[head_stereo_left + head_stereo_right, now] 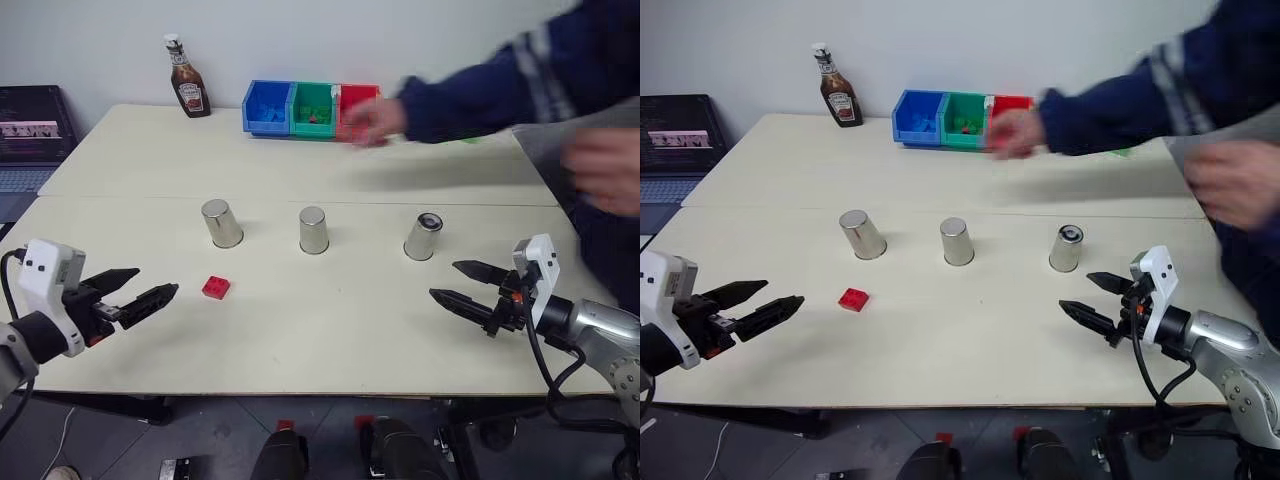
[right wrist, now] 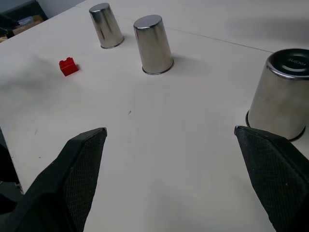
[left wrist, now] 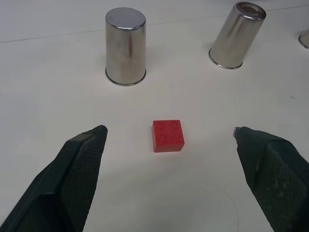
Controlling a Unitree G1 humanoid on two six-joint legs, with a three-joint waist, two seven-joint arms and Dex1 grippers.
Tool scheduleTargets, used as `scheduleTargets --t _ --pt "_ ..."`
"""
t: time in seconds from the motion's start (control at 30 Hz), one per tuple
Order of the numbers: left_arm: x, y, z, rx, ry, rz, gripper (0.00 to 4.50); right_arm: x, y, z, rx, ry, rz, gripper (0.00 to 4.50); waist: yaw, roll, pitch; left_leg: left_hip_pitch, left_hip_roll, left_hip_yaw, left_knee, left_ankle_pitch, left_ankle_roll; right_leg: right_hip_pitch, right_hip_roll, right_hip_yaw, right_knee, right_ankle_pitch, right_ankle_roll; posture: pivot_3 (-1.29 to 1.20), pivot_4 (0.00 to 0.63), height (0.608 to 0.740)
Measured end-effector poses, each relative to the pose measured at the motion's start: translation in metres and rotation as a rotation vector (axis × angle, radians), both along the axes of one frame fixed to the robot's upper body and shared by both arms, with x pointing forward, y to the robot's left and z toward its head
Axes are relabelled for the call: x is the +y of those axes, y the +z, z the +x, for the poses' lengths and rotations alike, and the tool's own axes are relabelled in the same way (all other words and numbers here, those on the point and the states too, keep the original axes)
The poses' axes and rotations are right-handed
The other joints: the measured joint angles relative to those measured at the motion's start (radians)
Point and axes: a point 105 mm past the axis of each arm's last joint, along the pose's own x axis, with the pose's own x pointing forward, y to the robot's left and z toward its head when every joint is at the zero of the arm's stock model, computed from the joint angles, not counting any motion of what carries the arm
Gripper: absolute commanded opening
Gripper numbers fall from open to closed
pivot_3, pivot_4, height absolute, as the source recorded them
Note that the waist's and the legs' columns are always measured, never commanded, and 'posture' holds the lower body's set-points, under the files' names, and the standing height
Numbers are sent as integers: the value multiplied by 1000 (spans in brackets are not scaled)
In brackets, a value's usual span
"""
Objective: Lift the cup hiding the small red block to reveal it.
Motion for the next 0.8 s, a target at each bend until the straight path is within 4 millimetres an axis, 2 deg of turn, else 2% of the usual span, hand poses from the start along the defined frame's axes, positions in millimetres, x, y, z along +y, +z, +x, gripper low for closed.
scheduleTargets --t 0.8 --pt "7 2 4 -5 21 -12 4468 3 -1 3 7 -10 5 4500 0 0 0 0 0 0 0 0 0 0 0 0 1 0 0 0 150 740"
